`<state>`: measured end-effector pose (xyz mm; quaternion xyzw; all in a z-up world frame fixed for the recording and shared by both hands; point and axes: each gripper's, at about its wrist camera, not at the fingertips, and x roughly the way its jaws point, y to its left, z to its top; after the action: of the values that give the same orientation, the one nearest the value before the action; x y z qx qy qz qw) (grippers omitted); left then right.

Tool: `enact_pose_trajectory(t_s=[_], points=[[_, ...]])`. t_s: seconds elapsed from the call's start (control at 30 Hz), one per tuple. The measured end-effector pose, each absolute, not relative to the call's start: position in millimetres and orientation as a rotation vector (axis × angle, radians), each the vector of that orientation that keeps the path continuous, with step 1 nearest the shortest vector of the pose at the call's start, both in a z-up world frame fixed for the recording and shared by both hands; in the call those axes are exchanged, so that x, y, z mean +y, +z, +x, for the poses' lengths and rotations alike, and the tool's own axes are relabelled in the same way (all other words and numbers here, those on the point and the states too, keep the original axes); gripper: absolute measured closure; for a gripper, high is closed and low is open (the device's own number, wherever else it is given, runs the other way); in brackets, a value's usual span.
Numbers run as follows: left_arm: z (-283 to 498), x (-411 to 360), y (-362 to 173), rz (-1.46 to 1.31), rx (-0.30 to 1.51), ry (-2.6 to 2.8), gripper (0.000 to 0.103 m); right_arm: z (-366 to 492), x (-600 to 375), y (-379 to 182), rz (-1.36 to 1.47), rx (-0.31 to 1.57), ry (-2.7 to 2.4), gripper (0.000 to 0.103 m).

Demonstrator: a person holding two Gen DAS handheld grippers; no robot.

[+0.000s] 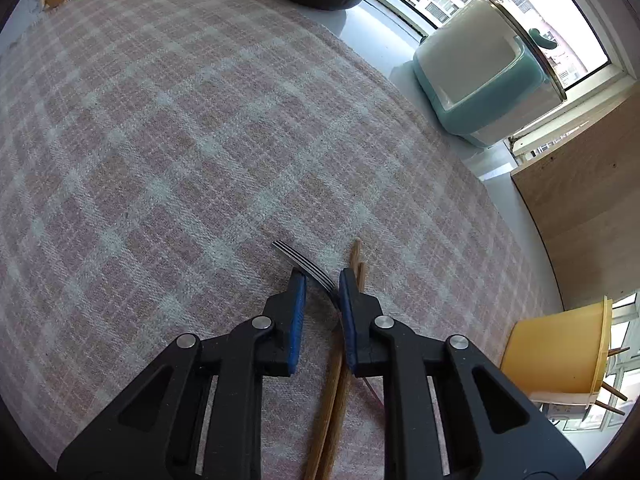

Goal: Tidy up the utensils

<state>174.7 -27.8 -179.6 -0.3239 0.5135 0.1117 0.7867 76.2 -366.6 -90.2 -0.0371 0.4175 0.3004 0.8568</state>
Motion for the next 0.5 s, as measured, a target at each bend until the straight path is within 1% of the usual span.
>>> enact_pose_trajectory(t_s=[0.2, 0.27, 0.4, 0.5], points=[[185, -24, -181, -0.676, 1.129, 0.211, 0.088, 78, -367, -92, -0.067, 0.881, 0.619, 0.101], [191, -24, -185, -0.673, 1.157, 0.203, 0.086, 79, -366, -93, -0.065, 0.883, 0.617, 0.101], [197, -25, -185, -0.630, 1.137, 0.188, 0.086, 79, -363, -91, -0.066, 0.882, 0.608, 0.101], [197, -24, -183, -0.631, 1.129, 0.157, 0.091, 78, -363, -90, -0.061, 0.880, 0.597, 0.101]])
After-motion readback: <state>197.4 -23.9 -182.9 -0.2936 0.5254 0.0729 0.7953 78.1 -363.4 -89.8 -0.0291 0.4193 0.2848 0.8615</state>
